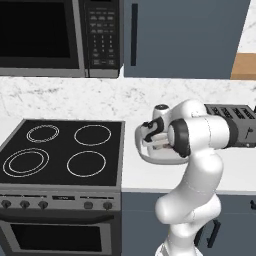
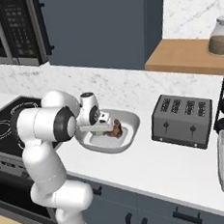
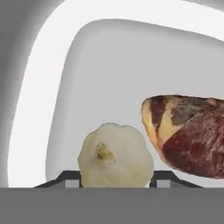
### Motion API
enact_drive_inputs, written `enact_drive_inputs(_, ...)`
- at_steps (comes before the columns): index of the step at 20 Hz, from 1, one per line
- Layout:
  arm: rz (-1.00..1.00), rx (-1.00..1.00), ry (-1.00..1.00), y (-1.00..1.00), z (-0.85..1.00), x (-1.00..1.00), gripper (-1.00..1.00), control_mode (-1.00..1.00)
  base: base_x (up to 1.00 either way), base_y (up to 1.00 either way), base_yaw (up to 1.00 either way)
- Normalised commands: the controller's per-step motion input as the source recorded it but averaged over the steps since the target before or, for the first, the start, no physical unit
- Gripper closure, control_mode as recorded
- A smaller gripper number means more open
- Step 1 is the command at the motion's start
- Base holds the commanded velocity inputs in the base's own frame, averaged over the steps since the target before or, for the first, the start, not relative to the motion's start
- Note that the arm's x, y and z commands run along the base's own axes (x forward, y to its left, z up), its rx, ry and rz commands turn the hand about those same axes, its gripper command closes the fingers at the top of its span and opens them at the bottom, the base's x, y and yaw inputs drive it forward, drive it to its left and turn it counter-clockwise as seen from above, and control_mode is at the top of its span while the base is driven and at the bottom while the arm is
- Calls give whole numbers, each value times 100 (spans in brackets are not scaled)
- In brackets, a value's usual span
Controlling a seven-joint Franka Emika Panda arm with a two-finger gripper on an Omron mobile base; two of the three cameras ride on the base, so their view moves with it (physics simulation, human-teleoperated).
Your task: Place one garlic and one steak in each tupperware on the nearby counter, to pack two identical lunches.
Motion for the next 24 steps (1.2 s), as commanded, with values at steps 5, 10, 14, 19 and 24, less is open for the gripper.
enact_drive_inputs(5, 0, 0, 0, -3, -15, -13, 100, -100, 0, 0, 0)
enact_drive_inputs(10, 0, 0, 0, 0, 0, -1, -100, -100, 0, 0, 0)
enact_drive_inputs(14, 0, 0, 0, 0, 9, 0, -100, -100, 0, 0, 0)
enact_drive_inputs(19, 0, -1, 0, 0, 43, -10, -100, -100, 0, 0, 0)
enact_drive_inputs(24, 0, 0, -6, 0, 46, -35, -100, -100, 0, 0, 0)
